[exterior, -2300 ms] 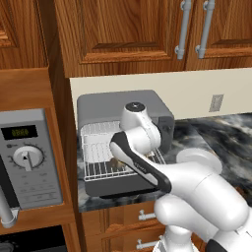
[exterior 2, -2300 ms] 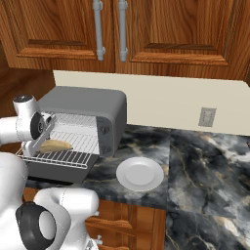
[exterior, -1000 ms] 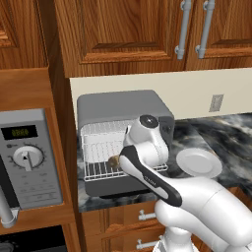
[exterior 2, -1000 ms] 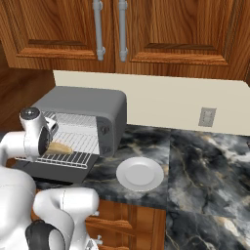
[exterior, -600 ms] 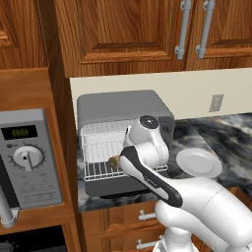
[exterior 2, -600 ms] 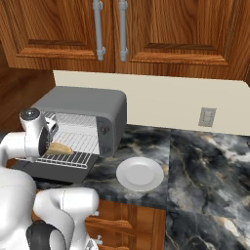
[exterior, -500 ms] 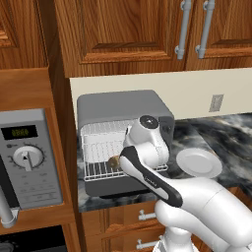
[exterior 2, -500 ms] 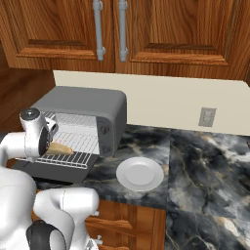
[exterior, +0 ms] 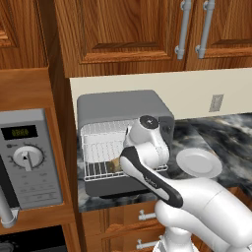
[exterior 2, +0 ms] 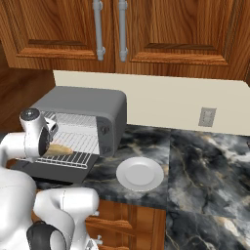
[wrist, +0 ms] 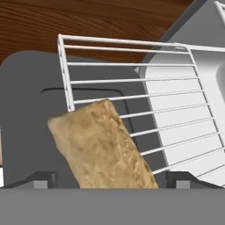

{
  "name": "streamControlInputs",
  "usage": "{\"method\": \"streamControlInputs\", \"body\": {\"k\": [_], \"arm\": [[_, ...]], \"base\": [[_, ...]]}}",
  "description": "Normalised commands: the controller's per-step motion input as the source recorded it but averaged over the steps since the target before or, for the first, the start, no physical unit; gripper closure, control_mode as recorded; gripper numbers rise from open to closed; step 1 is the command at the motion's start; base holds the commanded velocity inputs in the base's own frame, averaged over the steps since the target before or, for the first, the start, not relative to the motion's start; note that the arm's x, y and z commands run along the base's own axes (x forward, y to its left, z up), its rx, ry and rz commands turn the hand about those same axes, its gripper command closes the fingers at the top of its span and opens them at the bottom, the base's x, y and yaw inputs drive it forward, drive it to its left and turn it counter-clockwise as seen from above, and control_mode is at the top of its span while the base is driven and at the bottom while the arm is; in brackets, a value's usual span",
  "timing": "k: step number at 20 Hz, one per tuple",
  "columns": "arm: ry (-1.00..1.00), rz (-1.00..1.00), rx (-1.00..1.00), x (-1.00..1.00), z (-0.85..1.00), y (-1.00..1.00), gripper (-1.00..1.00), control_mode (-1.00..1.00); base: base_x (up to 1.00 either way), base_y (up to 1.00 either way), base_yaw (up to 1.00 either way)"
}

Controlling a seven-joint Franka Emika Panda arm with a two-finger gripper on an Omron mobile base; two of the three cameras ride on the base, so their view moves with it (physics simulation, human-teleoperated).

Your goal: Pull the toaster oven rack outwards. Pick up the baguette from the plate and place it on the toaster oven rack. Close the toaster oven door fully and set the temperature to the lowest setting.

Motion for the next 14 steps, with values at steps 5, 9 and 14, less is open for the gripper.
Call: {"method": "streamControlInputs", "body": {"k": [5,9,14], "arm": [[0.00,0.00,0.00,-0.02,0.09,0.00,-1.00,-1.00],[-0.03,-0.04,0.00,-0.25,0.81,0.00,-1.00,-1.00],[-0.02,-0.15,0.00,-0.49,0.75,-0.10,-1.00,-1.00]], "base": [[0.00,0.00,0.00],[0.00,0.00,0.00],[0.00,0.00,0.00]]}}
